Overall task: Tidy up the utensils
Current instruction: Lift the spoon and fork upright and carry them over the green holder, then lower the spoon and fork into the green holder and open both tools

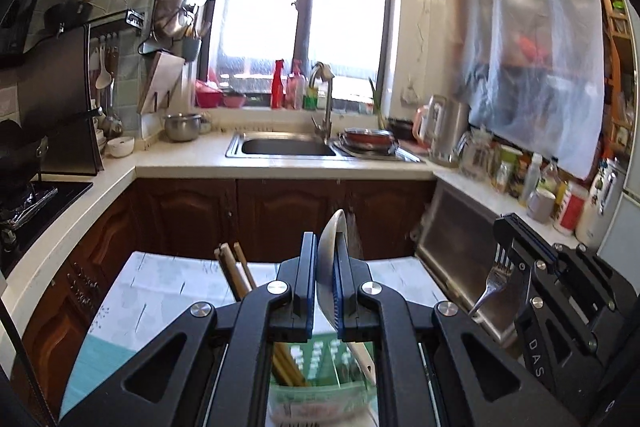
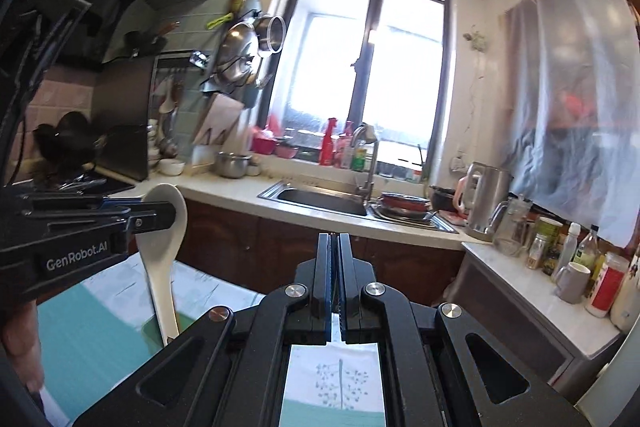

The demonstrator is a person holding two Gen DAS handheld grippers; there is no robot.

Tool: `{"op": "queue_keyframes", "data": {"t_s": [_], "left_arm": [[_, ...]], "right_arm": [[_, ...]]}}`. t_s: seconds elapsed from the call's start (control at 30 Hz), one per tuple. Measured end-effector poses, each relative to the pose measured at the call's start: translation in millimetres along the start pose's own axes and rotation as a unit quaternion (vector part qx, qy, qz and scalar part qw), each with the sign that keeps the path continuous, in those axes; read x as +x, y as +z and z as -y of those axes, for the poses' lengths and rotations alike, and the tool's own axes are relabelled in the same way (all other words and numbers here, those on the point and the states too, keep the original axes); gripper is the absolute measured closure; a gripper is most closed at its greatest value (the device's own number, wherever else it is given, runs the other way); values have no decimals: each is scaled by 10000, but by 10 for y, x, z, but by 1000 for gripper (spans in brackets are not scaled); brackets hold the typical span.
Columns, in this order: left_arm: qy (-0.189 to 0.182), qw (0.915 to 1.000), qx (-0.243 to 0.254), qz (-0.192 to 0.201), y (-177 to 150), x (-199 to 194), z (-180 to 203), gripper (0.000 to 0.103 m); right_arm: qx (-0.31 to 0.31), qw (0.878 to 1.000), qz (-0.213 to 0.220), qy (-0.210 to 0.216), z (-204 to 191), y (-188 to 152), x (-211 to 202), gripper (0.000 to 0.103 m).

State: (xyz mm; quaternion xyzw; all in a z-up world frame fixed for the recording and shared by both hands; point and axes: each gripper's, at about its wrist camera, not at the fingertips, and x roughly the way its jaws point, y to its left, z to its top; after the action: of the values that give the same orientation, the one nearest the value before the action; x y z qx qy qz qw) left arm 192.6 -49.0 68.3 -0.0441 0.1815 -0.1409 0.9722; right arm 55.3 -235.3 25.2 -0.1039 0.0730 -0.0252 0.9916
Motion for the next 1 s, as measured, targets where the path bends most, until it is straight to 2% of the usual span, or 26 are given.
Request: {"op": "queue_keyframes", "data": {"t_s": [0.07,0.27,0.33,0.53,0.63,0.7,0.73,0.77,1.0], "left_arm": [[32,10000,-20,18,-17,145,-16,98],[71,10000,58,-5,-168,453,-7,98],[78,9999,62,-31,-228,523,-18,98],[-22,9998,97,-152,-369,685,-44,98],[-129,9996,141,-190,-416,696,-45,97],[-226,9994,133,-213,-420,674,-60,89],[-257,9994,124,-217,-423,656,-66,82],[-254,9994,124,-210,-424,641,-63,80],[-415,9979,114,-493,-371,410,-67,80]], "right_arm": [[-17,9998,68,-161,10,-12,137,101],[-343,9985,348,-243,-204,-71,657,101],[-426,9981,383,-221,-361,-146,951,100],[-593,9974,396,-73,-677,-415,1342,100],[-618,9967,124,508,-833,-558,1508,100],[-454,9948,-164,894,-897,-631,1631,98],[-348,9935,-273,1049,-891,-650,1652,97],[-193,9920,-379,1189,-880,-660,1693,96],[481,9839,-803,1519,-556,-534,1537,96]]}}
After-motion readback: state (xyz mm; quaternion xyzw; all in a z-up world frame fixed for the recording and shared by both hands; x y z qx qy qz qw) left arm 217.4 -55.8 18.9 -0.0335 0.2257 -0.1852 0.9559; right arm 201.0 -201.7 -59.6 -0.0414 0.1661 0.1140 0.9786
